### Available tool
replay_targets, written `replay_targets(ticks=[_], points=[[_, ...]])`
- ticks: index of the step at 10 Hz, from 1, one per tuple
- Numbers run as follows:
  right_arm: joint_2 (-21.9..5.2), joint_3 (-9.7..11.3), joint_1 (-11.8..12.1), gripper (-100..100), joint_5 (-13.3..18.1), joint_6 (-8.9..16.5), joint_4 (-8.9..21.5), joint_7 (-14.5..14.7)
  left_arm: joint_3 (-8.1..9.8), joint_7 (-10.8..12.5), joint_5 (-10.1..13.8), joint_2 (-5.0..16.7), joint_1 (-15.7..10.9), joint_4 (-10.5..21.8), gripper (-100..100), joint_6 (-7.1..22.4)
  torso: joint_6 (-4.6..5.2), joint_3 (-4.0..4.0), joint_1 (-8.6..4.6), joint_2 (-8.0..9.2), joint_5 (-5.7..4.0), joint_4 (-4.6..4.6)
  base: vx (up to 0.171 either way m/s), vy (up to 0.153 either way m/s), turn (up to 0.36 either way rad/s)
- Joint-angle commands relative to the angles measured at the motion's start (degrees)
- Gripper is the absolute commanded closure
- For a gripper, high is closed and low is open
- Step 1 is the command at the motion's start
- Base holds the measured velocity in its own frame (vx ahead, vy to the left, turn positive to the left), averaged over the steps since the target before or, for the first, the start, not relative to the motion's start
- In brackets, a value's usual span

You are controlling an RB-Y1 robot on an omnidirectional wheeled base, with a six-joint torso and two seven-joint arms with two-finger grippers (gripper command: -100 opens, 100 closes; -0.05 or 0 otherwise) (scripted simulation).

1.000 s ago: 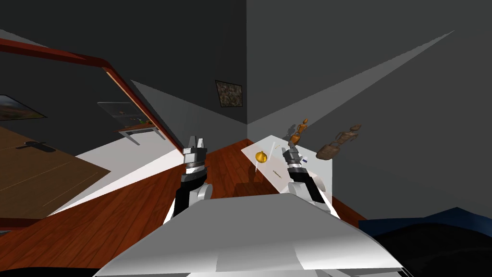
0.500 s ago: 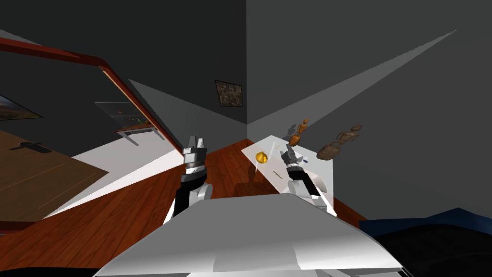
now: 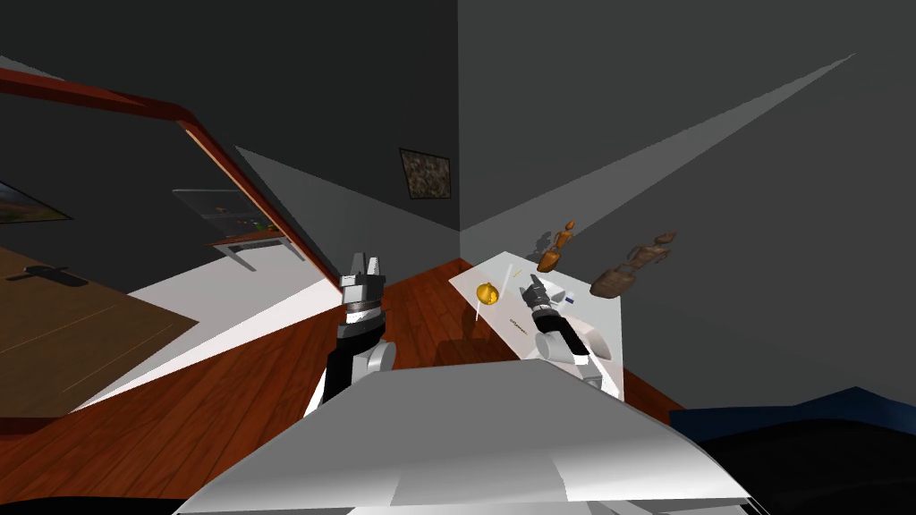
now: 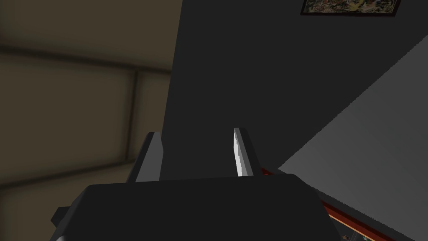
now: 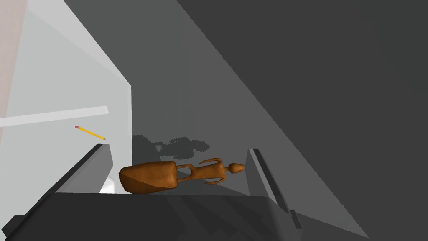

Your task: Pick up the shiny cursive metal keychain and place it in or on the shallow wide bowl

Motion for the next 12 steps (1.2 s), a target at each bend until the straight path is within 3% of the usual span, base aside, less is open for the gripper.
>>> replay_targets(ticks=[1,3,4,5,6,7,8,11,12], points=[[0.0,-0.5,-1.2,-100,-0.9,2.9,2.3,-1.8,0.0,0.0,0.0,0.0,0.0,0.0,0,0.0,0.0,0.0,0.0,0.0,0.0,0.0,0.017,0.01,-0.012],[-0.2,-1.0,-2.2,-100,-1.8,5.5,4.6,-3.4,0.0,0.0,0.0,0.0,0.0,0.0,0,0.0,0.0,-0.02,0.02,-0.03,0.0,-0.01,0.021,0.013,-0.012],[-0.5,-1.6,-3.2,-100,-2.7,8.0,6.1,-5.1,0.0,0.0,0.0,0.0,0.0,0.0,0,0.0,0.0,-0.01,0.02,-0.02,0.0,0.0,0.018,0.013,-0.008],[-0.5,-1.6,-3.2,-100,-2.7,8.0,6.9,-5.1,0.0,0.0,0.0,0.0,0.0,0.0,0,0.0,0.0,-0.01,0.02,-0.01,0.0,0.0,0.017,0.009,-0.007],[-0.7,-2.1,-4.3,-100,-3.7,10.6,8.4,-6.8,0.0,0.0,0.0,0.0,0.0,0.0,0,0.0,0.0,0.0,0.0,-0.01,0.0,0.0,0.019,0.008,-0.011],[-0.7,-2.1,-4.3,-100,-3.7,10.6,9.2,-6.8,0.0,0.0,0.0,0.0,0.0,0.0,0,0.0,0.0,-0.01,0.0,-0.02,0.0,0.0,0.016,0.007,-0.005],[-1.0,-2.6,-5.4,-100,-4.6,13.1,11.3,-8.5,0.0,0.0,0.0,0.0,0.0,0.0,0,0.0,0.0,-0.01,0.0,-0.01,0.0,0.0,0.017,0.008,-0.012],[-1.5,-3.7,-7.6,-100,-6.5,17.7,16.5,-12.0,0.0,0.0,0.0,0.0,0.0,0.0,0,0.0,0.0,-0.01,0.03,-0.02,0.01,-0.01,0.022,0.016,-0.011],[-1.5,-3.7,-7.6,-100,-6.5,18.3,16.5,-12.0,0.0,0.0,0.0,0.0,0.0,0.0,0,0.0,0.0,-0.02,0.02,-0.03,0.0,-0.01,0.016,0.009,-0.006]])
